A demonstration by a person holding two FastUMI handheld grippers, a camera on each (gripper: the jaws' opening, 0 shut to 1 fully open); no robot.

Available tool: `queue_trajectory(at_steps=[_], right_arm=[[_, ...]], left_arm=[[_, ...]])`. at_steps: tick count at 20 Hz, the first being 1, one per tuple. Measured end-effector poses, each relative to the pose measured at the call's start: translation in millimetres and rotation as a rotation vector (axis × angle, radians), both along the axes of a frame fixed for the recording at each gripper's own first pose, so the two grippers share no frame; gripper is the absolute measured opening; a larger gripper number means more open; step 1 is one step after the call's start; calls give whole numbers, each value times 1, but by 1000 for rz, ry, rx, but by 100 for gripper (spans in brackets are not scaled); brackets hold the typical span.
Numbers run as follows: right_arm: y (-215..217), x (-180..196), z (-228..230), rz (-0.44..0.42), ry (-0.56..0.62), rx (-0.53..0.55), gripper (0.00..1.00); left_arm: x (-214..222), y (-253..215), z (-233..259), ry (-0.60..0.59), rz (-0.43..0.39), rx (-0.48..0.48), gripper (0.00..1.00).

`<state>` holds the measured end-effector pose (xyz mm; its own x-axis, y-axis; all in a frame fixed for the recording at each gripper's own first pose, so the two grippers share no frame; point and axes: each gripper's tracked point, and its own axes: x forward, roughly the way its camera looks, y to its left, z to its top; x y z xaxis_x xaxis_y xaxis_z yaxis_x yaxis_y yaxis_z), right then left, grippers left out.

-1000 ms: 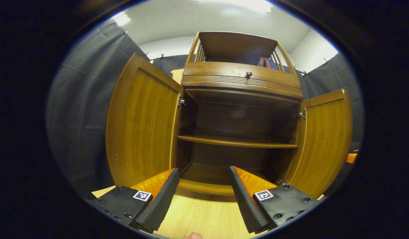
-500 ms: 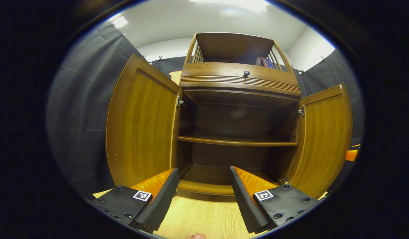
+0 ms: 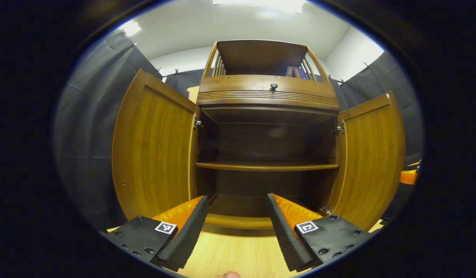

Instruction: Open the right door of the double-door shoe cabinet with the right hand, and open the left door with the left hand.

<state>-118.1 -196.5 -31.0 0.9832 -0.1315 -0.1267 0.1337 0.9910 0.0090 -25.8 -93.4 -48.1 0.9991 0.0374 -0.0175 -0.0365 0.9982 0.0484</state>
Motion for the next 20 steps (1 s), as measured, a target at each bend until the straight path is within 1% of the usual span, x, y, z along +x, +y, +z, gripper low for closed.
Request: queue_trajectory(at_steps=[1,4,10,11,12,15,19,20], right_arm=[[-1,0,-1,-2,1,-2,99],[-1,-1,-1,-2,1,-5,99],[-3,1,-2,1,-6,-13,99],[-4,1,-2,-2,-11,-10,99],[-5,1,-3,-6,-13,-1,92],[-5,4,-3,-5,-22,29,92],[-10,5,-1,-14,-34,26,92],[-9,6,0,-15,-37,26,99]], left_arm=[[1,-3,0,0,-5,0,96],[1,-6,-2,7,-10,-2,93],[2,-13,5,-5,-21,25,93],[2,-14,8,-12,-22,31,96],[2,-15,10,-17,-21,36,93],[0,-16,11,-23,-21,42,93],[-1,-15,10,-14,-21,47,93],[0,-14,10,-11,-17,47,93]])
